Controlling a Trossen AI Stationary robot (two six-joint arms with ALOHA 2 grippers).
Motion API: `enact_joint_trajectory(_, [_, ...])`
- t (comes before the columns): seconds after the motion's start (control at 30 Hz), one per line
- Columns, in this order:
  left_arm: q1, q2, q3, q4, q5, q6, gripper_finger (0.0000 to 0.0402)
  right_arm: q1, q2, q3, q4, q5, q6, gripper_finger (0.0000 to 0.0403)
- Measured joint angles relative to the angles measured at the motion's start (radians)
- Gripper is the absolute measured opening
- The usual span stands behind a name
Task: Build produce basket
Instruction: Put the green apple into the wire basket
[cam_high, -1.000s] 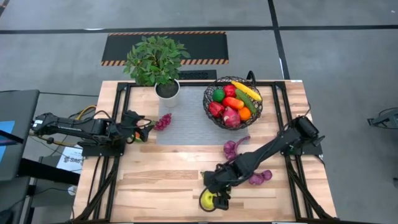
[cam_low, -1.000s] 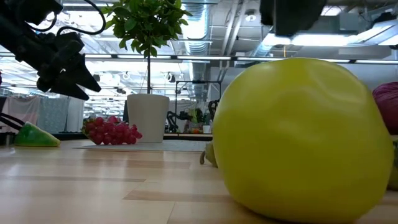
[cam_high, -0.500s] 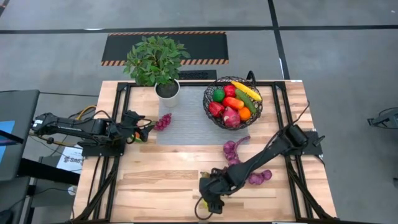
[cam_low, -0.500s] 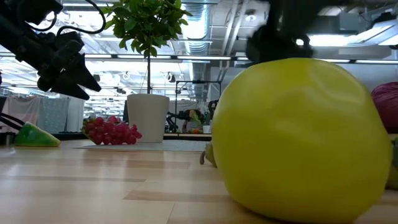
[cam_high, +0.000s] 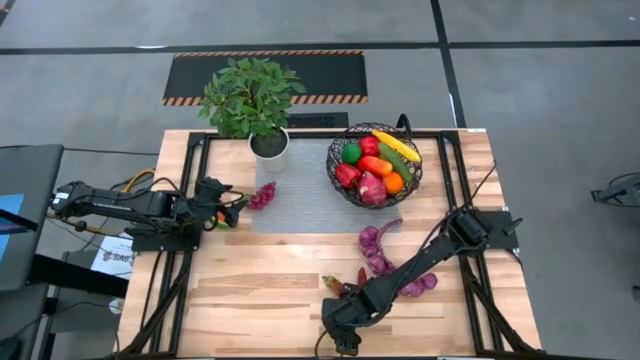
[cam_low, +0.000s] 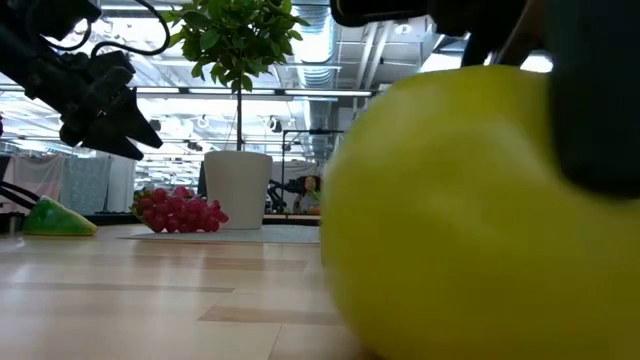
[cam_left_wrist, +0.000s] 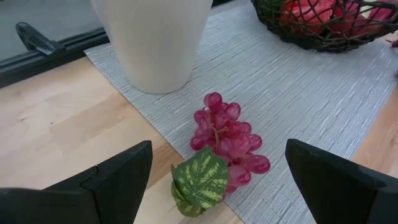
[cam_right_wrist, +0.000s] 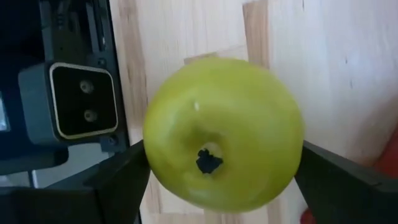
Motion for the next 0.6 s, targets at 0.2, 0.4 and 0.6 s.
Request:
enact_joint_trajectory(0.2, [0.000, 0.000, 0.000, 0.000, 0.004, -0.003, 0.0355, -0.010, -0.006, -0.002, 0.001, 0.048, -0.036, 0.0351])
enact_joint_trajectory(0.4, [0.000, 0.000, 0.000, -0.003, 0.023, 0.002, 0.0355, -0.043, -0.040, -0.007, -0.026, 0.087, -0.112, 0.0322])
enact_joint_trajectory(0.6, [0.000, 0.000, 0.000, -0.011, 0.024, 0.002, 0.0355, -0.109, -0.150, -0.007, -0.166, 0.184, -0.207, 0.0337])
